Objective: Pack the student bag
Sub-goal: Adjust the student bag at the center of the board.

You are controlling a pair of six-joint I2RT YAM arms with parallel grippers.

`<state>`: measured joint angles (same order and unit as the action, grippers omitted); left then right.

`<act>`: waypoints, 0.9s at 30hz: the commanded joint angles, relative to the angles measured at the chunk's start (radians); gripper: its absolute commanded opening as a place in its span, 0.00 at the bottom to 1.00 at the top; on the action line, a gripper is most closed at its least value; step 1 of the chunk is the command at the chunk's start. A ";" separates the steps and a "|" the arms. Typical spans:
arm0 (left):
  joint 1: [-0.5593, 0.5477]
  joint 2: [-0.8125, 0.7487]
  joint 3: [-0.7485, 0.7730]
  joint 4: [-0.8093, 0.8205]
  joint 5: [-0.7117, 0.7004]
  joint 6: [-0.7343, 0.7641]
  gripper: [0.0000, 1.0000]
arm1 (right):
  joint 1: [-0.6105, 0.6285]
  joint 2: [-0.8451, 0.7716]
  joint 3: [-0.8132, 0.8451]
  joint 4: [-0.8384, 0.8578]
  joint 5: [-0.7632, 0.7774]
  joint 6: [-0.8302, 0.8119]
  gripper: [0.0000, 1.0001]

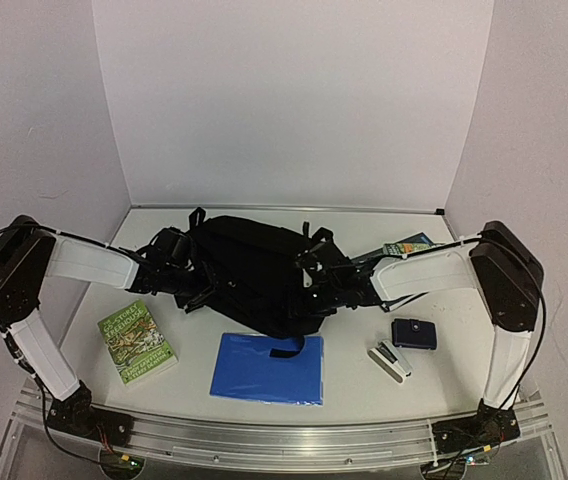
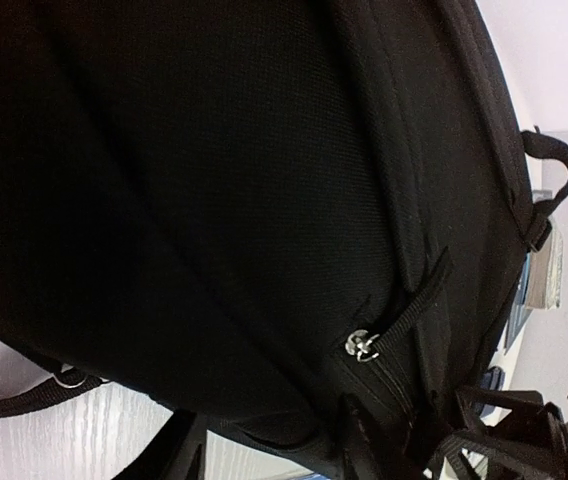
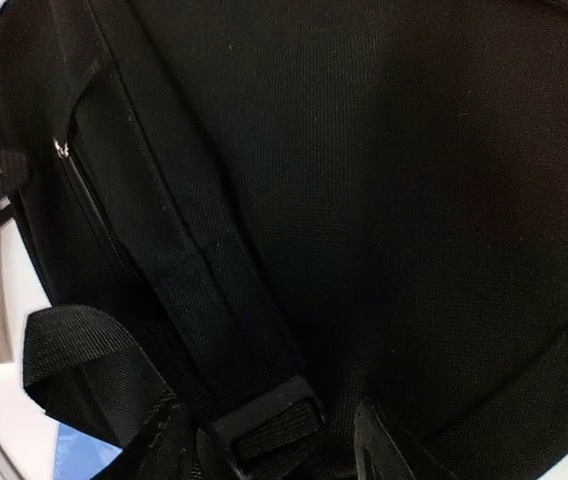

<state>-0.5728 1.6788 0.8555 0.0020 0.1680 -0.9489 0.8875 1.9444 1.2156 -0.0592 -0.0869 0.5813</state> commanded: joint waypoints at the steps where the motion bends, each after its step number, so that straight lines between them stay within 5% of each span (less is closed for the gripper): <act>1: 0.006 0.020 -0.046 0.059 -0.009 -0.038 0.35 | 0.005 0.025 0.024 0.051 0.028 0.031 0.40; 5: 0.003 0.028 -0.078 0.062 0.009 -0.053 0.15 | 0.005 -0.026 0.013 0.052 0.109 0.058 0.09; 8: -0.010 0.011 -0.110 0.068 -0.001 -0.060 0.08 | 0.005 -0.108 -0.006 0.052 0.220 0.068 0.00; 14: -0.047 -0.033 -0.113 0.030 -0.042 -0.050 0.06 | -0.029 -0.182 -0.004 0.025 0.388 0.053 0.00; 23: -0.088 -0.065 -0.111 0.019 -0.046 -0.061 0.06 | -0.165 -0.044 0.086 0.014 0.263 -0.024 0.03; 27: -0.124 -0.032 -0.094 0.024 -0.044 -0.077 0.08 | -0.181 -0.020 0.085 0.009 0.263 -0.031 0.35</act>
<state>-0.6705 1.6337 0.7635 0.1096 0.1461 -1.0224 0.7521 1.9096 1.2653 -0.0489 0.0988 0.5766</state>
